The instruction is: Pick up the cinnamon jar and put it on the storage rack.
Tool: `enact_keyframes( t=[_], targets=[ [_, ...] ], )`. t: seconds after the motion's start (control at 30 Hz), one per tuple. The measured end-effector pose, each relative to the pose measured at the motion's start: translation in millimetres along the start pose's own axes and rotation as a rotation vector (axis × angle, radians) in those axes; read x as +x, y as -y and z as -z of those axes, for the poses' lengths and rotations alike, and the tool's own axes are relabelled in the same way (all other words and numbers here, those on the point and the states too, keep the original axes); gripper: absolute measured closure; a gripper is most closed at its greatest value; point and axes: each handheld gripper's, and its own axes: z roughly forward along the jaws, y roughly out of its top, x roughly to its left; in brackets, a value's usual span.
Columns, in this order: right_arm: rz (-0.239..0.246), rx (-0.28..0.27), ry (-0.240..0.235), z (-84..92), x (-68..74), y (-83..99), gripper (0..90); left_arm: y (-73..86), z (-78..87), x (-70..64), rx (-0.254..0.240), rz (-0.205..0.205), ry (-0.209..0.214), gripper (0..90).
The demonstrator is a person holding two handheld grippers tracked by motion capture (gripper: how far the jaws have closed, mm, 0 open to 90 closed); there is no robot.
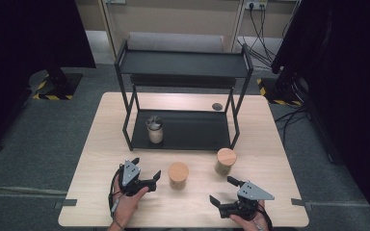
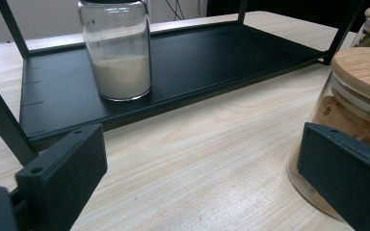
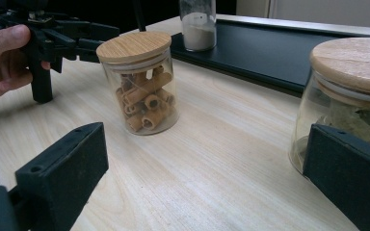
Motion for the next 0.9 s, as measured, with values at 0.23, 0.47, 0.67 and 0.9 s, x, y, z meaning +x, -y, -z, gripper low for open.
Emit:
enact_keyframes(
  t=[0.23, 0.47, 0.67, 0.9],
  targets=[
    [0.0, 0.008, -0.009, -2.8, -0.1, -0.4, 2.5, 0.1, 0.1, 0.2, -0.001, 0.001, -0.001, 3.1],
    [0.006, 0.021, -0.018, -5.7, -0.2, -3.1, 2.5, 0.7, 0.4, 0.8, -0.004, 0.004, 0.001, 3.1],
    [-0.001, 0.026, -0.022, -6.0, -1.3, -3.3, 2.5, 0.8, 0.4, 0.3, -0.005, 0.001, 0.0, 3.1],
    [0.006, 0.019, -0.031, -9.8, -0.7, -8.7, 2.5, 1.0, 0.4, 0.7, -0.006, 0.003, 0.001, 3.1]
  ],
)
